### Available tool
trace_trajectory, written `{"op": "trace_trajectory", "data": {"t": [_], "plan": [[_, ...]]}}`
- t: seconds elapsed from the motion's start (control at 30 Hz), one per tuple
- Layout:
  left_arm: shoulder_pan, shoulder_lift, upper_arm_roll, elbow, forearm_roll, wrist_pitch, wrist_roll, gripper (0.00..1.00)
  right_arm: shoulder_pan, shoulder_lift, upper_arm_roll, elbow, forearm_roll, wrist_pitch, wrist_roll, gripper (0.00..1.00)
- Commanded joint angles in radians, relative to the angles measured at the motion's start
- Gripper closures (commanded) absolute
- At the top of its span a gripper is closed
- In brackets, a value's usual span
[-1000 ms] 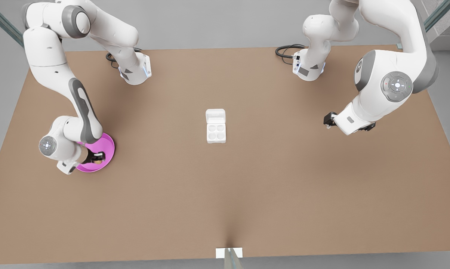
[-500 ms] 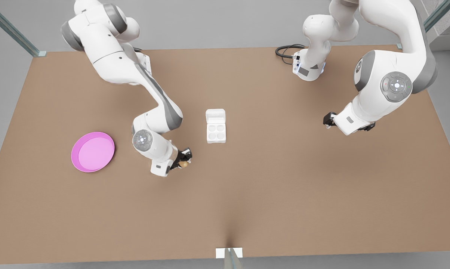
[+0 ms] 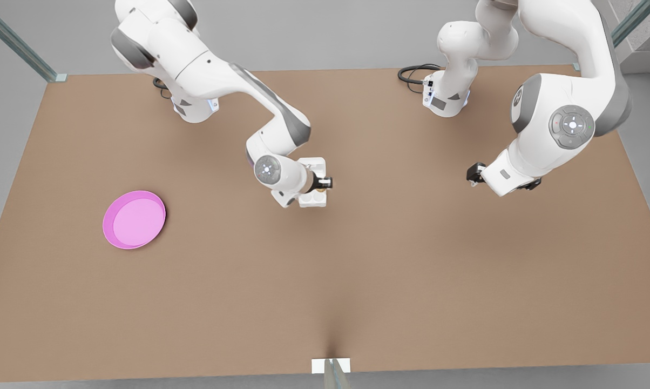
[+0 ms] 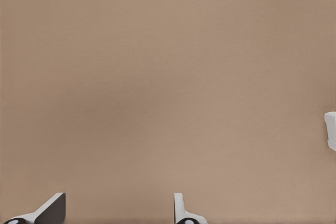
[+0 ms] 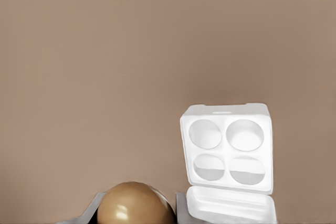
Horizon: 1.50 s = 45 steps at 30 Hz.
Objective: Pack egg into the box and close the box lid
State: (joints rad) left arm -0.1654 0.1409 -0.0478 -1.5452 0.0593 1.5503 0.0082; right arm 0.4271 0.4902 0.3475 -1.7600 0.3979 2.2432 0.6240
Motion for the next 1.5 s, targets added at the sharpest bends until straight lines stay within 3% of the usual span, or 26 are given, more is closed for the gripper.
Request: {"op": "trace_trajectory", "data": {"t": [0.0,0.67,0.7,0.73,0.77,1.03,1.17,1.2,1.23,1.27,1.3,1.33,1.37,1.47], "plan": [[0.001,0.005,0.000,0.000,0.001,0.007,0.001,0.00,-0.002,-0.021,0.001,-0.029,-0.014,-0.008,0.711,0.59],[-0.006,0.014,0.000,0.000,0.001,0.011,-0.001,0.00,0.009,-0.041,0.001,-0.128,-0.033,0.033,0.675,0.56],[-0.006,0.014,0.000,0.000,0.001,0.013,-0.001,0.00,0.009,-0.039,0.001,-0.128,-0.033,0.032,0.677,0.49],[-0.006,0.014,-0.001,0.000,0.001,0.013,-0.001,0.00,0.010,-0.041,0.001,-0.128,-0.033,0.032,0.677,0.35],[-0.006,0.014,0.000,0.000,0.001,0.013,-0.001,0.00,0.010,-0.039,0.001,-0.128,-0.033,0.032,0.678,0.00],[-0.008,0.014,0.000,0.000,0.001,0.011,-0.002,0.00,-0.010,-0.042,-0.001,-0.066,-0.033,-0.011,0.628,0.00],[-0.132,0.060,-0.001,0.016,-0.001,0.010,-0.164,0.00,-0.257,0.016,-0.012,0.241,-0.327,-0.045,-0.127,0.00],[-0.259,0.077,-0.003,0.025,-0.024,-0.059,-0.457,0.59,-0.366,0.015,-0.012,0.249,-0.418,-0.040,-0.440,0.00],[-0.388,0.094,-0.003,0.053,-0.128,-0.119,-0.634,0.79,-0.498,0.002,-0.007,0.275,-0.415,-0.071,-0.733,0.00],[-0.520,0.131,-0.003,0.056,-0.217,-0.115,-0.855,0.79,-0.541,-0.096,-0.073,0.278,-0.418,-0.253,-0.863,0.00],[-0.595,0.233,-0.004,0.150,-0.292,-0.092,-1.048,0.79,-0.296,-0.180,-0.432,0.246,-0.407,-0.483,-0.859,0.00],[-0.644,0.301,-0.004,0.223,-0.326,-0.029,-1.215,0.79,-0.385,-0.290,-0.385,0.115,-0.404,-0.508,-0.845,0.00],[-0.658,0.307,-0.013,0.223,-0.380,0.071,-1.405,0.79,-0.479,-0.312,-0.321,0.100,-0.409,-0.542,-0.810,0.00],[-0.735,0.364,-0.075,0.217,-0.383,0.100,-1.409,0.79,-0.479,-0.197,-0.323,0.269,-0.419,-0.617,-0.745,0.00]]}}
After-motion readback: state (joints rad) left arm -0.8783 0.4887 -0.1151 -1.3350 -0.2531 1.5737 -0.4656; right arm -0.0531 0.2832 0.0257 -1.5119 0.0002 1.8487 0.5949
